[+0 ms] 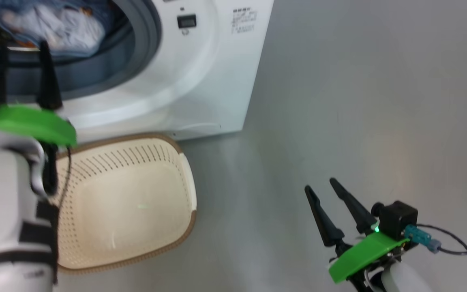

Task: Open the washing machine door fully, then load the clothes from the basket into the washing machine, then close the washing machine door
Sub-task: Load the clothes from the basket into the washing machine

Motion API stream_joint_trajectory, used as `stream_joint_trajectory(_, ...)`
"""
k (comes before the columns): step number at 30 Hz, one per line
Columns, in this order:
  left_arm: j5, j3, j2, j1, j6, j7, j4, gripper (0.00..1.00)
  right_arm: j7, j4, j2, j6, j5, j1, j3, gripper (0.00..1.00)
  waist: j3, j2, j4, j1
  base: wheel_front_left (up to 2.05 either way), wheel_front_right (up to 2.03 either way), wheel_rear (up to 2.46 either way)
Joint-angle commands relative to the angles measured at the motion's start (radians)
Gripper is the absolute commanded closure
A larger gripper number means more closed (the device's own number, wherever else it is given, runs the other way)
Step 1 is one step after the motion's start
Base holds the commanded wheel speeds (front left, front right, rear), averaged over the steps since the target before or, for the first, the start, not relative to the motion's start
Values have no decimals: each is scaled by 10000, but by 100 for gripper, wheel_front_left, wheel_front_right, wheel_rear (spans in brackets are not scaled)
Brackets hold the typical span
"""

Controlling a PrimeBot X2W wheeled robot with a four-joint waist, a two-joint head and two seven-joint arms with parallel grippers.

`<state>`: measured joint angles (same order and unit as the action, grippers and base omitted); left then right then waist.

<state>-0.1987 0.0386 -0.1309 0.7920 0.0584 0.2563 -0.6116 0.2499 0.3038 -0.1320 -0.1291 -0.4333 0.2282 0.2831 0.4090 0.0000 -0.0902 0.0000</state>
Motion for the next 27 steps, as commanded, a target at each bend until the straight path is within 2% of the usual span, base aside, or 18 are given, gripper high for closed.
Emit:
stream_joint_trajectory(1,76,303,-302,-643,-43,55,656,0,119,-147,-27,-16,-52,-383,199,0,-814,0,99,0,0,0,0)
stream_joint_trajectory(16,108,1165,175,-4830,-289,55,3545,0,119,-68,-5,-16,140,-1409,15,0,-2909,0,41,0,0,0,0)
stream_joint_trajectory(27,146,1334,531,-7338,-426,55,4888,0,119,110,-103,-16,66,-2013,56,0,-4031,0,140,0,0,0,0)
